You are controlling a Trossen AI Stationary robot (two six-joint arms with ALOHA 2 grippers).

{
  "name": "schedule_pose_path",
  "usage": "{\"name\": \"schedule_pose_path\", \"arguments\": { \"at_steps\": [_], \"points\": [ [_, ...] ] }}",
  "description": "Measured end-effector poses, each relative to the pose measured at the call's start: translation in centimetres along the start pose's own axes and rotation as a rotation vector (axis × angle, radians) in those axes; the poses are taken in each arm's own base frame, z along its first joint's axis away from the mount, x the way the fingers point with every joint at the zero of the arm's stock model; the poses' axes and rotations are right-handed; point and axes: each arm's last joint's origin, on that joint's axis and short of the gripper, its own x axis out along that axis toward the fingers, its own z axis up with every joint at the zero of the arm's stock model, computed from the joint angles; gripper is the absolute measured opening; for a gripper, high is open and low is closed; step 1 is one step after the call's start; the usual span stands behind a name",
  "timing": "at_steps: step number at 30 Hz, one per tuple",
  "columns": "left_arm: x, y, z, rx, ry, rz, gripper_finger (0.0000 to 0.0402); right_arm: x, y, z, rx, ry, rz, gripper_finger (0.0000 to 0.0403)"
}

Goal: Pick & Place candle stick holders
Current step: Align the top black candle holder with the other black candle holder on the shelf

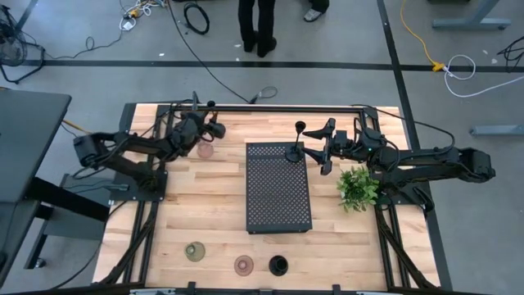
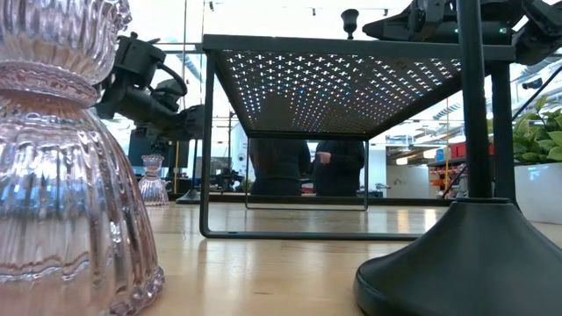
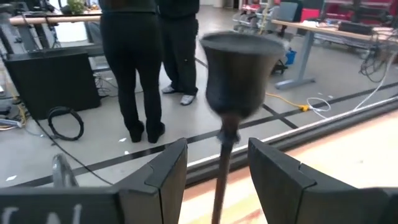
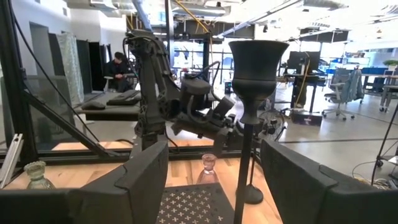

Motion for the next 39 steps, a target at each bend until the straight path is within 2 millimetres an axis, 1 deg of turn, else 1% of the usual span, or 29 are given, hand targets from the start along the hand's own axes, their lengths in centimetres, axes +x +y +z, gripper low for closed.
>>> {"name": "schedule_pose_path", "arguments": {
  "at_steps": [4,7,9,13,14,20,30,35,39],
  "points": [
    [1.0,-0.6,0.0,0.037,0.015,-0.034,0.0166,0.0,0.0,0.0,0.005,0.001,0.000,0.0256],
    [1.6,-0.9,-0.2,0.051,0.028,-0.034,0.0140,0.0,0.0,0.0,0.013,0.002,0.000,0.0256],
    [1.9,-1.1,-0.4,0.057,0.038,-0.031,0.0110,0.0,0.0,0.0,0.016,0.002,0.000,0.0256],
    [2.1,-1.2,-0.8,0.068,0.056,-0.027,0.0028,0.0,0.0,0.0,0.017,0.003,0.000,0.0256],
    [2.1,-1.2,-0.9,0.068,0.059,-0.024,0.0016,0.0,0.0,0.0,0.017,0.003,0.000,0.0256],
    [2.2,-1.2,-1.0,0.076,0.061,-0.023,0.0009,0.0,0.0,0.0,0.018,0.004,0.000,0.0256],
    [2.0,-1.2,-0.8,0.080,0.054,-0.027,0.0009,0.0,0.0,-0.3,0.023,0.027,0.000,0.0256],
    [1.5,-1.6,0.0,0.090,0.029,-0.073,0.0009,0.0,0.0,-0.4,0.031,0.040,0.000,0.0256],
    [0.7,-2.2,0.8,0.084,0.006,-0.125,0.0009,0.0,0.0,-0.4,0.031,0.040,0.000,0.0256]
  ]
}}
